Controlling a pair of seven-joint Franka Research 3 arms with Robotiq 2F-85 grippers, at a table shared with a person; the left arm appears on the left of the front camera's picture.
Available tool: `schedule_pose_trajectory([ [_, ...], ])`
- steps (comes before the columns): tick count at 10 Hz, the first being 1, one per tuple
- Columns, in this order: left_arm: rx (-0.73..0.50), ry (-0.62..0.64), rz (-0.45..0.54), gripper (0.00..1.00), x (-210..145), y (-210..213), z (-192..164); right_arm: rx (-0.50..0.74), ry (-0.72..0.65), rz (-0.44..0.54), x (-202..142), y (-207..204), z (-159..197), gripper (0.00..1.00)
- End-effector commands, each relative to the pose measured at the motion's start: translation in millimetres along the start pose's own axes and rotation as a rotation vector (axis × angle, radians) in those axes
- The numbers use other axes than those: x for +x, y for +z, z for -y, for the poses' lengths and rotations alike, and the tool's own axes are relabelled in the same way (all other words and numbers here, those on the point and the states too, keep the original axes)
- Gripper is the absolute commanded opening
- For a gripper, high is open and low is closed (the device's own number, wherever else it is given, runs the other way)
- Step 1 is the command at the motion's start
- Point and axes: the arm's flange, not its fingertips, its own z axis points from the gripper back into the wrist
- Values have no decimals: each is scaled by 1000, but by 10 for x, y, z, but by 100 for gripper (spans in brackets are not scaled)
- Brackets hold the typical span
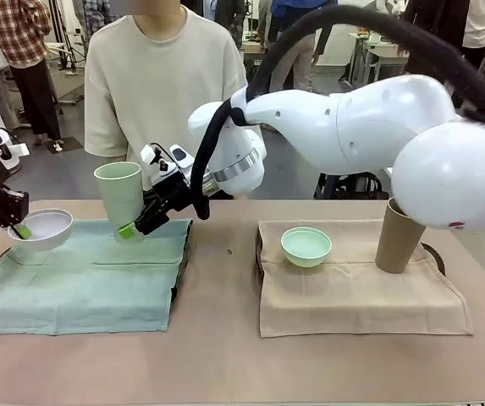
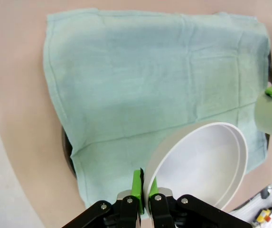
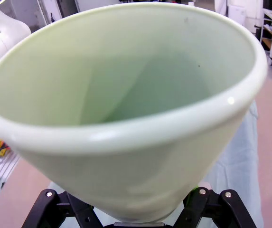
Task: Set up a tray with a mat and arrange the tableware.
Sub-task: Place the Picnic Bowl and Reusable plastic cup back onto the Handle tray in front of the human's position.
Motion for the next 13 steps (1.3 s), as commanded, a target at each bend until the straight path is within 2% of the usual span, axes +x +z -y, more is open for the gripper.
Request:
schedule_pose_trajectory([
  [1, -36, -28, 18, 5, 111, -139, -36, 11, 31, 35, -73, -127, 179, 79],
  [3, -25, -14, 19, 5, 173, -314, -80, 17, 22, 30, -214, -253, 274, 79],
  [5, 16, -3, 15, 5, 213, -423, -33, 36, -41, 6, -308, -309, 298, 79],
  [7, -3, 1, -7, 5, 139, -348, -59, 13, -5, 24, -346, -249, 185, 79],
  [13, 62, -17, 14, 5, 182, -616, 60, 7, -8, -9, -515, -312, 202, 79],
])
